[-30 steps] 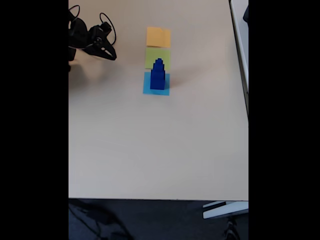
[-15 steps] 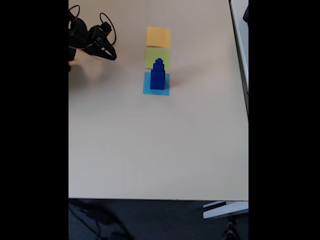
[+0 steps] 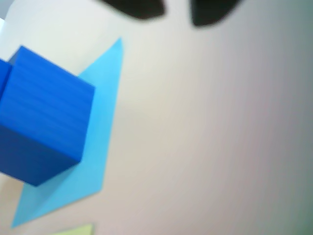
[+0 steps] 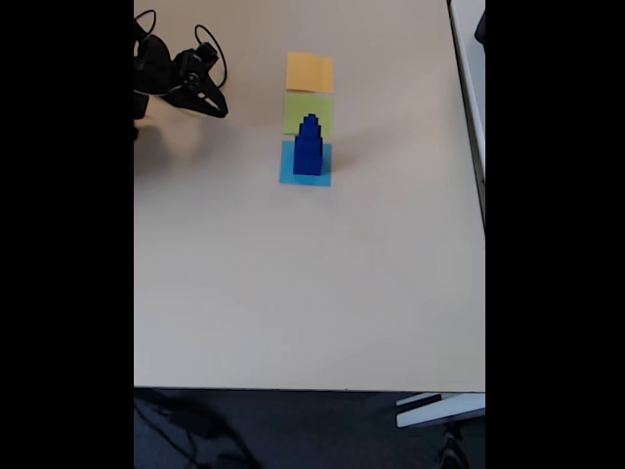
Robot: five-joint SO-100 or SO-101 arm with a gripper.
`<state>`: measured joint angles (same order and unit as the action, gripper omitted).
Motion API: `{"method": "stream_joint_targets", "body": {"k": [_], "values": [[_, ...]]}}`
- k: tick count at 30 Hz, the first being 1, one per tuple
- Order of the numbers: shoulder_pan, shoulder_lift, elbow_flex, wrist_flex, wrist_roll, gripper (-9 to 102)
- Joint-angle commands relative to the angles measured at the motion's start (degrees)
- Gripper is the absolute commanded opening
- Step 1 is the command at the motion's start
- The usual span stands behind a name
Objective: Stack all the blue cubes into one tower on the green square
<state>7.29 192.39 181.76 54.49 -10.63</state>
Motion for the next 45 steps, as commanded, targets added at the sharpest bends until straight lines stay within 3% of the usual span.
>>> {"method": "stream_joint_targets", "body": {"k": [1, 7, 22, 36, 45], "values": [[-0.1, 1.4, 0.5, 0.4, 0.8, 0], [-2.1, 1.4, 0.5, -4.7, 8.5, 0], [-2.2, 1.4, 0.5, -24.3, 48.2, 0], [-0.9, 0.9, -0.8, -31.1, 62.2, 0], [-0.7, -26.4, -18.4, -34.1, 62.8, 1]]}}
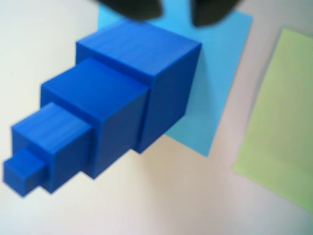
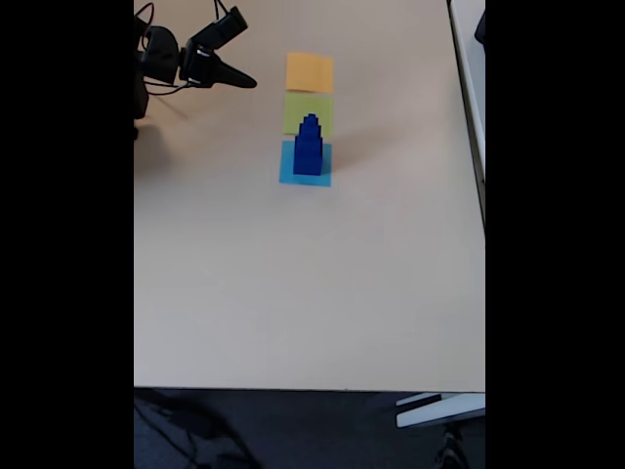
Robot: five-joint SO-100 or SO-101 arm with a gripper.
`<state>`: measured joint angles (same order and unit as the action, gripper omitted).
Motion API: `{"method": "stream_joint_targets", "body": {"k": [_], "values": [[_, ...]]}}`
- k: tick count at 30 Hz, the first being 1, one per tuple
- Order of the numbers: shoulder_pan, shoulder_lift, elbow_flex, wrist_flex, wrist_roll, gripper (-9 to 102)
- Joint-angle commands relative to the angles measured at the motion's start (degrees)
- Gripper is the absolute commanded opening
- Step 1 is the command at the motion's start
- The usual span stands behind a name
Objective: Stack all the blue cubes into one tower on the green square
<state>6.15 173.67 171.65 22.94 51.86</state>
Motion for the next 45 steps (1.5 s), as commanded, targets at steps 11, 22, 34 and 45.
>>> {"method": "stream_joint_targets", "body": {"k": [11, 22, 34, 45], "values": [[-0.2, -22.0, -16.9, -7.7, 3.3, 1], [-0.1, -36.9, -29.4, -7.7, 8.3, 2], [2.5, -45.1, -30.6, -15.0, 14.3, 6], [6.1, -47.9, -33.2, -18.7, 15.2, 6]]}}
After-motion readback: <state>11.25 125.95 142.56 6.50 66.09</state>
